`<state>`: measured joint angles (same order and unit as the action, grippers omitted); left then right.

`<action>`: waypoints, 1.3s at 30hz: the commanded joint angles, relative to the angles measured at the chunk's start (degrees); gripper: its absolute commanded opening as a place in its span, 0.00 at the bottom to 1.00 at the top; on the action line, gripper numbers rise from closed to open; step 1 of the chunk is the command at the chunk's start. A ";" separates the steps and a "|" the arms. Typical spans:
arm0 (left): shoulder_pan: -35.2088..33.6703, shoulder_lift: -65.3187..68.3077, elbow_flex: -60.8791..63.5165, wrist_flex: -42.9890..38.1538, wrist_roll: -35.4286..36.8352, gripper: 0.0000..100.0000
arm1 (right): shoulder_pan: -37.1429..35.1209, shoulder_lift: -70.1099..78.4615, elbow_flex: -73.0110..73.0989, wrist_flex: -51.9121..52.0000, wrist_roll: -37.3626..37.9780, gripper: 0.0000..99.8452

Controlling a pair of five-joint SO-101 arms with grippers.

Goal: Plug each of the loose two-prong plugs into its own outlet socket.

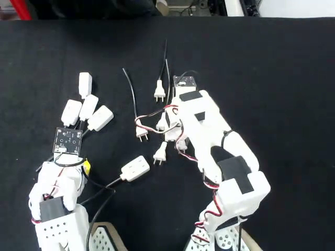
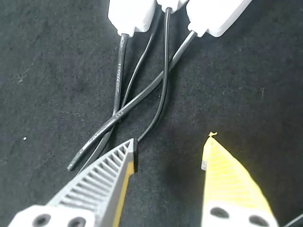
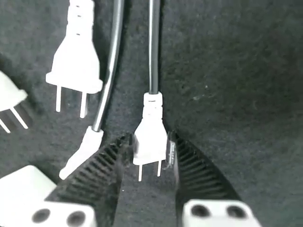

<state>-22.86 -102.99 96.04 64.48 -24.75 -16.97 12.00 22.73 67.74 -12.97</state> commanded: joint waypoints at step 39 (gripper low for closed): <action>0.66 -0.44 0.13 0.00 -0.26 0.23 | -1.41 0.22 -12.26 11.96 18.55 0.11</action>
<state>-22.86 -102.99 96.04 64.48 -24.75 -19.43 15.25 13.05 78.73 5.32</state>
